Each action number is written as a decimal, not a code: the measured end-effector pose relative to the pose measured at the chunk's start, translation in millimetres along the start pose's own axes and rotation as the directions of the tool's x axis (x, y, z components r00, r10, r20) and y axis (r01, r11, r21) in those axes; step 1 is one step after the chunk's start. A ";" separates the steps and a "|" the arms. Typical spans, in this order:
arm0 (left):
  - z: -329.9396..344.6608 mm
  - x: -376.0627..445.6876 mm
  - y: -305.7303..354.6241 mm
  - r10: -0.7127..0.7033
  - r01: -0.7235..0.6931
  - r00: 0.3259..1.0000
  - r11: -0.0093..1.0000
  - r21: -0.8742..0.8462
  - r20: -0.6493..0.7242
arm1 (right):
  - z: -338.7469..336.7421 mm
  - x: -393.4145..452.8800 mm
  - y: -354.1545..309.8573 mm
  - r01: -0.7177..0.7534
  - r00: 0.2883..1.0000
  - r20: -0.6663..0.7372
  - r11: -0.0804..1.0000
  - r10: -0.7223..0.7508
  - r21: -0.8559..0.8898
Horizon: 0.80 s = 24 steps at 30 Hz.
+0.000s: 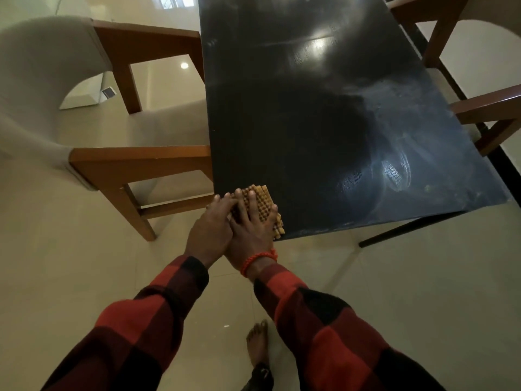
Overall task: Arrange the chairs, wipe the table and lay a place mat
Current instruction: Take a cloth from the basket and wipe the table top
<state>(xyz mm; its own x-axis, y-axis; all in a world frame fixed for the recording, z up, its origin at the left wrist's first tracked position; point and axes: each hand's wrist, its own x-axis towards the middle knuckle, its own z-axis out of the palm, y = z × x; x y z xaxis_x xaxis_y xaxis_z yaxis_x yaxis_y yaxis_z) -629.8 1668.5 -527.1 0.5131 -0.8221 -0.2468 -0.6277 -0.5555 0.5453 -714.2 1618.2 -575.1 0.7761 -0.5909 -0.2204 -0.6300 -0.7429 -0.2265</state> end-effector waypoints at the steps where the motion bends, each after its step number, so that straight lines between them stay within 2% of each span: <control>1: 4.1 -6.2 0.1 0.001 -0.001 1.000 1.000 0.014 0.008 | 2.6 -7.7 1.5 0.005 1.000 -0.009 1.000 -0.005 0.012; 7: 22.1 -13.1 20.6 0.044 -0.048 0.996 0.998 0.046 0.072 | 4.1 -30.5 39.4 0.028 0.999 -0.030 1.000 -0.028 -0.010; 16: 70.7 17.8 109.3 0.207 -0.214 0.970 0.976 0.047 0.128 | -13.7 -47.3 137.0 -0.121 0.984 -0.132 0.992 0.118 -0.015; 24: 104.3 53.8 164.0 0.307 -0.324 0.930 0.945 0.053 0.202 | -31.4 -48.0 208.3 -0.194 0.970 -0.147 0.981 0.192 0.000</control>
<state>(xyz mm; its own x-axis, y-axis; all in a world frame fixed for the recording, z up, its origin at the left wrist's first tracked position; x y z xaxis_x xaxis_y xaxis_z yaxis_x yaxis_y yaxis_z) -766.2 1520.2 -534.5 0.1656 -0.9604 -0.2240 -0.7904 -0.2651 0.5522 -881.8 1481.9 -581.9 0.6366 -0.7621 -0.1180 -0.7685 -0.6143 -0.1792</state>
